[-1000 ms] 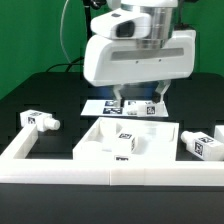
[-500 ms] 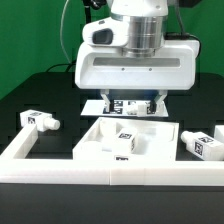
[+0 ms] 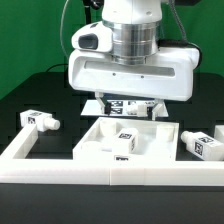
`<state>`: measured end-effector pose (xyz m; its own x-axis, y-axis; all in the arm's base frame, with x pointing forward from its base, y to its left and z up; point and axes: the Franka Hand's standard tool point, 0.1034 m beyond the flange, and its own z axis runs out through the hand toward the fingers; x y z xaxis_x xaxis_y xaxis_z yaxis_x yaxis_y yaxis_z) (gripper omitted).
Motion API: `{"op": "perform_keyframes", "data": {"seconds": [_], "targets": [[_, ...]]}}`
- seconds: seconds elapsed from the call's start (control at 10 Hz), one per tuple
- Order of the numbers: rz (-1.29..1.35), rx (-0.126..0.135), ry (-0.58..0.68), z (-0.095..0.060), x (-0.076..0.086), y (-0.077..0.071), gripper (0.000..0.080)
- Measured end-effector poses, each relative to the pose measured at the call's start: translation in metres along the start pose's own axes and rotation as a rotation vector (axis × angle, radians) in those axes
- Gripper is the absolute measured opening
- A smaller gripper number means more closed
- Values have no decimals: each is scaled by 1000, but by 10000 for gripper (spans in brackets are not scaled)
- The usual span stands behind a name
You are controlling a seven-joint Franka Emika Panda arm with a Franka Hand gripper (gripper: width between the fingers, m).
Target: Assemble one leg
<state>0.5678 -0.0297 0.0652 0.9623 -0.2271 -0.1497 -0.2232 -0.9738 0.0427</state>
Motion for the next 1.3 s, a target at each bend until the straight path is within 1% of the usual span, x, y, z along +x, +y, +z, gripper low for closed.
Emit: {"op": "perform_keyframes", "data": {"seconds": [0.1,0.2,0.3,0.4,0.5,0.7,0.8,0.9,1.0,1.1,1.2,1.3], "targets": [[0,0,-5,0,-1,0,649],[-9,-3,-80,3,-7,3,649],[-30,5,-176,4,4,10,649],[-20,5,-241,4,15,13,649],[-9,15,-313,4,15,13,649],[-13,0,-466,8,6,14,649],[-24,-4,-524,9,7,14,649],[-41,-5,-555,10,10,12,649],[-44,-13,-634,9,7,12,649],[-47,-20,-690,10,10,13,649],[-51,-24,-719,11,13,12,649],[-53,-24,-701,10,15,10,649]]}}
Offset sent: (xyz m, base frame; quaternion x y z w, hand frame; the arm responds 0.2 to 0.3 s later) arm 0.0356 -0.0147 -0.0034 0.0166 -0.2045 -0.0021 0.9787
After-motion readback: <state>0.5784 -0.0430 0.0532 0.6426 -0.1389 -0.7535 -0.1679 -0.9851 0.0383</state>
